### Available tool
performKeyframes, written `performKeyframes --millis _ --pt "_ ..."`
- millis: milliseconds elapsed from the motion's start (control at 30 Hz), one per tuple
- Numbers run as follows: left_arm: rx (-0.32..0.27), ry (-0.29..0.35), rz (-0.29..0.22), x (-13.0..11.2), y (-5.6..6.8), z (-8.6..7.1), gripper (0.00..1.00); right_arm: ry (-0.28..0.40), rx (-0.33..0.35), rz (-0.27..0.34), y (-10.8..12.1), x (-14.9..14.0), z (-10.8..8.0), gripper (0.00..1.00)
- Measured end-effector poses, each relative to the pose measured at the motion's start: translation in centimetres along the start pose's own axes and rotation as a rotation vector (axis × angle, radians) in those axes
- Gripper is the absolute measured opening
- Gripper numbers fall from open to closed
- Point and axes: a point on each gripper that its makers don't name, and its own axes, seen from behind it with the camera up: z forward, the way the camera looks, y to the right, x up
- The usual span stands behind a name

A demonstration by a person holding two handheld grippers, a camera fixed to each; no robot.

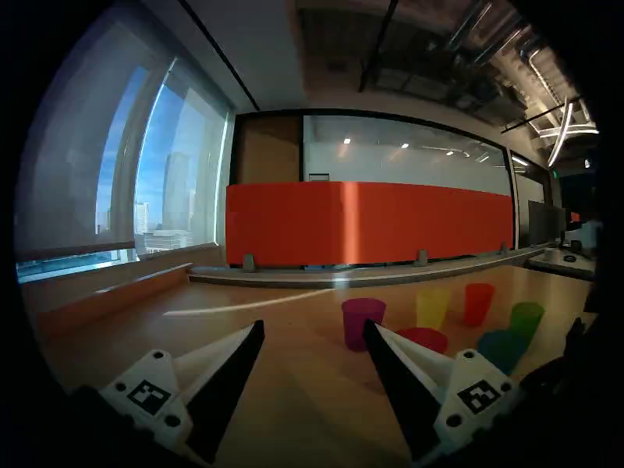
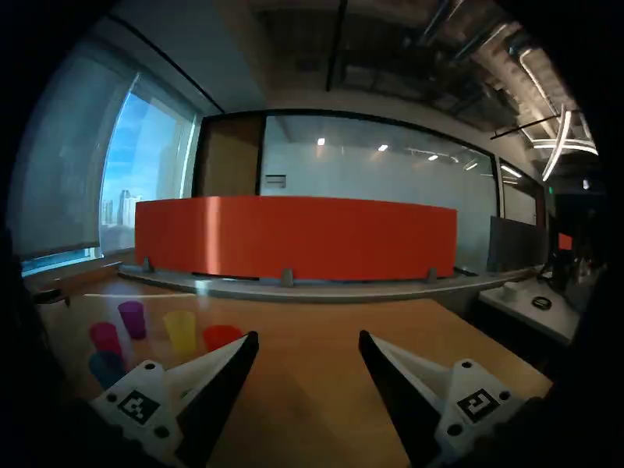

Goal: Pour water

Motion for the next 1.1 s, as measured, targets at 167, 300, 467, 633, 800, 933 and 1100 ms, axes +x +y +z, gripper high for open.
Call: performKeyframes --millis 167,300,467,633,800,933,1100 --pt "0.0 0.0 0.002 0.1 0.0 0.0 0.94 0.012 0.004 0.012 0.2 0.1 -0.3 0.99" --pt "0.0 0.0 0.002 0.1 0.0 0.0 0.94 0.024 0.004 0.022 0.6 0.0 -0.3 0.99" --pt "0.0 0.0 0.001 0.1 0.0 0.0 0.94 0.043 0.012 0.026 0.8 0.1 -0.2 0.99" --pt "0.0 0.0 0.002 0.1 0.0 0.0 0.94 0.07 0.031 0.036 0.6 0.3 0.0 0.99" --pt "0.0 0.0 0.002 0.1 0.0 0.0 0.94 0.099 0.012 0.046 1.3 -0.1 0.3 0.99" --pt "0.0 0.0 0.001 0.1 0.0 0.0 0.94 0.114 0.008 0.047 1.5 -0.9 0.6 0.99" --pt "0.0 0.0 0.001 0.1 0.0 0.0 0.94 0.116 0.021 0.063 1.3 -2.2 0.8 0.99"
